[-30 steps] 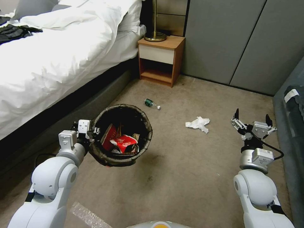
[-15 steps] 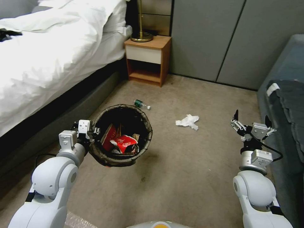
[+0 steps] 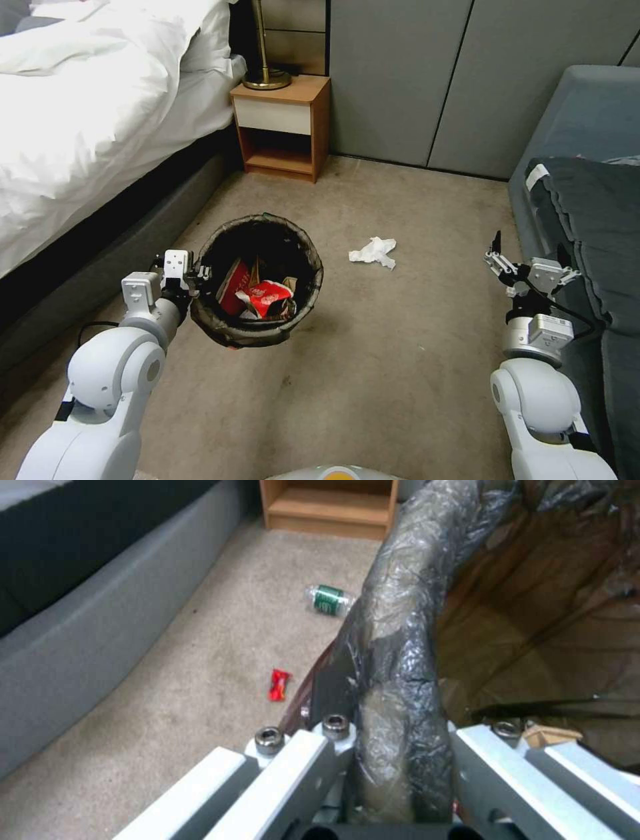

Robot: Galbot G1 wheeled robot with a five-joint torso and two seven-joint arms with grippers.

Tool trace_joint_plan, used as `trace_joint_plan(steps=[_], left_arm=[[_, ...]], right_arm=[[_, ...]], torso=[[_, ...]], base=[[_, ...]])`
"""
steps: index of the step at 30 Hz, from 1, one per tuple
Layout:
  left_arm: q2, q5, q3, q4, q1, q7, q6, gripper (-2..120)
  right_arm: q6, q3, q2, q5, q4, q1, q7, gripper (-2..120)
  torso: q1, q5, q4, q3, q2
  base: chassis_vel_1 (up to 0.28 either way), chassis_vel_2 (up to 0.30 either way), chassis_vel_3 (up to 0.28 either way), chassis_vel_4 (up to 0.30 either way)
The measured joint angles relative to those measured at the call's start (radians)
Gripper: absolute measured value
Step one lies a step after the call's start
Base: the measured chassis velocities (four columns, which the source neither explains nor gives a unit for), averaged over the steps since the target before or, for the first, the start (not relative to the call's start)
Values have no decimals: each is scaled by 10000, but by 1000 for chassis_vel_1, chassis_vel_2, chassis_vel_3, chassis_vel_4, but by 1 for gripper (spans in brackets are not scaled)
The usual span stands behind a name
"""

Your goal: Pick up the trash bin, then pick up the garbage from the floor and place it into the trash bin.

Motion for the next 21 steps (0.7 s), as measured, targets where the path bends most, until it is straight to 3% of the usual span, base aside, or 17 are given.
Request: trace_joint_plan(steps=[21], left_arm=[[-76,81,99,-84,96,101,0,1]], right_arm=[[110,-18,-71,-52,35,-82,-374,100]], torso=[[0,0,-4,0,0]], base=[[0,0,0,0]])
